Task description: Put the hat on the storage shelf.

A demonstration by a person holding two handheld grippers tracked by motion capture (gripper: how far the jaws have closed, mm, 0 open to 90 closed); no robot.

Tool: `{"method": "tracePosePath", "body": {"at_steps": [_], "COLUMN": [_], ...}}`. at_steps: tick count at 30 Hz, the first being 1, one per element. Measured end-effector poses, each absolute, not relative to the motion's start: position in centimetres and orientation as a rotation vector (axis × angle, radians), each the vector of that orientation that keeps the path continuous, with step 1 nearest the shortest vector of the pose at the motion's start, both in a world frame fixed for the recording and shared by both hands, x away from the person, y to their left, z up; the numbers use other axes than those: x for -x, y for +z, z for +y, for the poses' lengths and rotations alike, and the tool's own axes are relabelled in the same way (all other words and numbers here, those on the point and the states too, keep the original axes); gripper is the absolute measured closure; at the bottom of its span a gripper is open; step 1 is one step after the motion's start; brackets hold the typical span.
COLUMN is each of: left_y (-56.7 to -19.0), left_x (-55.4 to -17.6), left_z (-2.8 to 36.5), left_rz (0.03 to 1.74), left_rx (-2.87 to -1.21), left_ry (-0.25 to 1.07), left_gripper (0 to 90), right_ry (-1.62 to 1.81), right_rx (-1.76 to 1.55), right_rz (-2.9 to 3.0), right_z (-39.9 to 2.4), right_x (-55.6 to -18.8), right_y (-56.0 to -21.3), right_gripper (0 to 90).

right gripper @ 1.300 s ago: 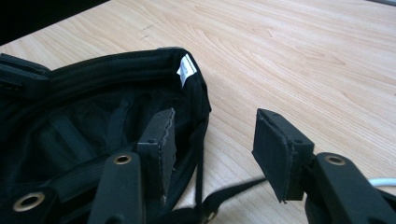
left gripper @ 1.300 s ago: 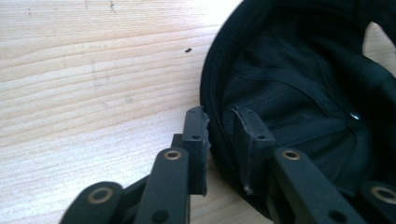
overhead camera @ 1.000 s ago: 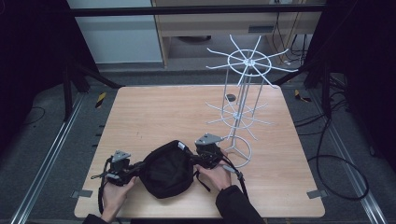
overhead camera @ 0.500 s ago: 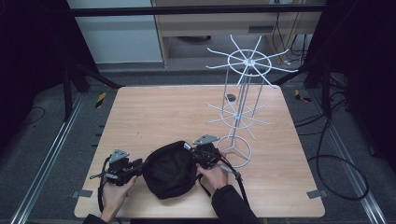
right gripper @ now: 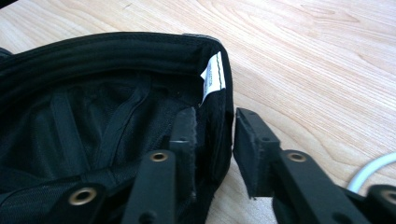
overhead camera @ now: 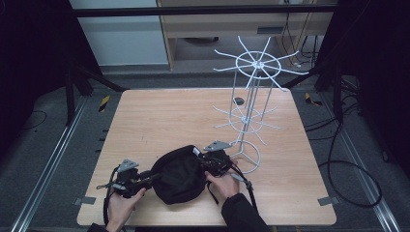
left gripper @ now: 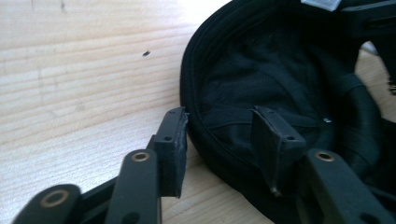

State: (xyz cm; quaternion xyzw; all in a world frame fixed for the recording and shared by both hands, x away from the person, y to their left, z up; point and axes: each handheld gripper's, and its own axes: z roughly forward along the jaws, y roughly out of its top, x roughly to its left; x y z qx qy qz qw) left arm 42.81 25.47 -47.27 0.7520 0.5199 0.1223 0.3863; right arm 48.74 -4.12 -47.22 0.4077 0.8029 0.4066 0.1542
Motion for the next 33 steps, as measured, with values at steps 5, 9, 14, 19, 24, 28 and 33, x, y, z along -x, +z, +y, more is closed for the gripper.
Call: {"method": "tracePosePath", "body": {"at_steps": [5,9,14,19,24,28,33], "left_y": [-47.8,-48.1,-48.0,-47.3,-46.8,-46.8,-47.3], "left_x": [-43.2,-43.6,-43.6,-43.8,-44.1,-44.9,-46.0], "left_z": [25.5,25.6,25.5,25.8,26.0,25.9,25.1], "left_rz": [1.366,1.381,1.380,1.360,1.337,1.343,1.349], "left_rx": [-1.938,-1.946,-1.945,-1.897,-1.858,-1.845,-1.844], "left_ry": [0.310,0.306,0.332,0.387,0.433,0.455,0.457], "left_gripper": [64.4,72.5,76.8,79.6,80.4,80.4,79.6], "right_ry": [1.160,1.144,1.186,1.288,1.370,1.426,1.450], "right_rx": [-1.185,-1.184,-1.155,-1.077,-0.964,-0.872,-0.809], "right_rz": [2.331,2.344,2.312,2.241,2.194,2.178,2.190], "right_z": [-4.1,-3.8,-3.9,-4.2,-4.1,-3.8,-3.8], "right_x": [-49.2,-49.4,-49.0,-48.1,-47.4,-46.2,-45.3], "right_y": [-47.5,-47.8,-47.2,-45.6,-43.6,-42.4,-42.0], "right_gripper": [65.1,79.9,82.2,82.4,82.2,82.2,82.2]}}
